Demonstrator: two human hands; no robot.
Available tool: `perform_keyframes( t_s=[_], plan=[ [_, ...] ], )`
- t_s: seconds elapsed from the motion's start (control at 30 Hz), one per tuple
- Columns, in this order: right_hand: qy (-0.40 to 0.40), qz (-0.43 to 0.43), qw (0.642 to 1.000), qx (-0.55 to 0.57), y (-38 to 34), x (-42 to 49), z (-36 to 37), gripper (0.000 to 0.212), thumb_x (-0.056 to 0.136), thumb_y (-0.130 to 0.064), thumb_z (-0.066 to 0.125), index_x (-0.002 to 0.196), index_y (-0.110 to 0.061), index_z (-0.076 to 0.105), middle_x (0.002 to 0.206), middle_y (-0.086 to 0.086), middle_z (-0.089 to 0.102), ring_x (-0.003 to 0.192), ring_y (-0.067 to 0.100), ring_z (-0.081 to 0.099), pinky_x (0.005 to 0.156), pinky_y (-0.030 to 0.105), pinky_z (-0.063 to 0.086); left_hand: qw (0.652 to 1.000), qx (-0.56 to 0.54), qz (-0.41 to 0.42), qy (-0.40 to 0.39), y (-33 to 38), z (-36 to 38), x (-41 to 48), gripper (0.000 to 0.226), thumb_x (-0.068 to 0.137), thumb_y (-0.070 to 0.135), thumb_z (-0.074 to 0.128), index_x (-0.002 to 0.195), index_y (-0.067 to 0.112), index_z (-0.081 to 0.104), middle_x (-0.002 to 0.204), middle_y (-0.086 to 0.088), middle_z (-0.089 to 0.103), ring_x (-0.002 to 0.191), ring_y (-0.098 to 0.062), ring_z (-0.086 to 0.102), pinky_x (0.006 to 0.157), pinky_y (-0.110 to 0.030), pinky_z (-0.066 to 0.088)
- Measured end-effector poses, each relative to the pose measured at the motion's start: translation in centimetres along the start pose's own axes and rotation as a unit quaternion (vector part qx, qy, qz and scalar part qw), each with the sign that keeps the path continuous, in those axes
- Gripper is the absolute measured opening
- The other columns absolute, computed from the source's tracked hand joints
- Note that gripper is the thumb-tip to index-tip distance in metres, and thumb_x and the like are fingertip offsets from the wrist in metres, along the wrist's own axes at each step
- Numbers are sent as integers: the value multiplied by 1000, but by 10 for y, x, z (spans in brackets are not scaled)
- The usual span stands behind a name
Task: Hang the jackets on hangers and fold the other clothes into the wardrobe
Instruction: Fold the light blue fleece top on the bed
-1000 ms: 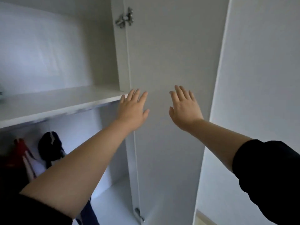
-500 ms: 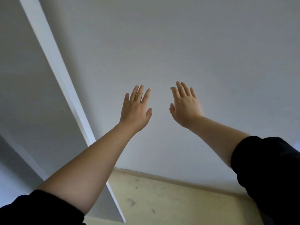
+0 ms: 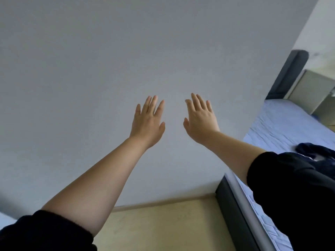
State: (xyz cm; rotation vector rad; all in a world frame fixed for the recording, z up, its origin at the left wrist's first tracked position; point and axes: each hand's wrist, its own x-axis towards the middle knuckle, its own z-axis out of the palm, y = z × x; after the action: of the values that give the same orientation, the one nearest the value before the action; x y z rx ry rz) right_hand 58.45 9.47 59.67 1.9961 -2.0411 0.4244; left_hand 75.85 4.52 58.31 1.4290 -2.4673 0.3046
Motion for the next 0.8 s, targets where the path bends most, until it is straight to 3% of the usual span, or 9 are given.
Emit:
perform_keyframes(
  t_s=[0.27,0.57,0.8],
  plan=[
    [-18,100,995,-10,182,-2,24,58,95,-23,46,146,-7,24,159,14,8,148,28,4,119,42,4,996,-36,65,-42,142,59,96,65,100,34,33,153,15,2,161,-7,-7,148,-23,-10,118,-46,1],
    [-49,37,997,-46,355,24,86,66,95,-22,43,152,-9,11,160,13,-5,148,27,-7,116,41,-8,997,-54,25,-47,299,148,173,70,100,36,34,153,15,-6,160,-7,-13,147,-24,-14,118,-46,-2],
    [-96,25,994,-42,468,5,135,65,96,-22,42,152,-8,12,160,13,-4,148,28,-7,117,42,-6,996,-74,12,-55,398,216,201,72,97,33,43,153,9,4,161,-10,-6,148,-27,-8,117,-50,2]
  ],
)
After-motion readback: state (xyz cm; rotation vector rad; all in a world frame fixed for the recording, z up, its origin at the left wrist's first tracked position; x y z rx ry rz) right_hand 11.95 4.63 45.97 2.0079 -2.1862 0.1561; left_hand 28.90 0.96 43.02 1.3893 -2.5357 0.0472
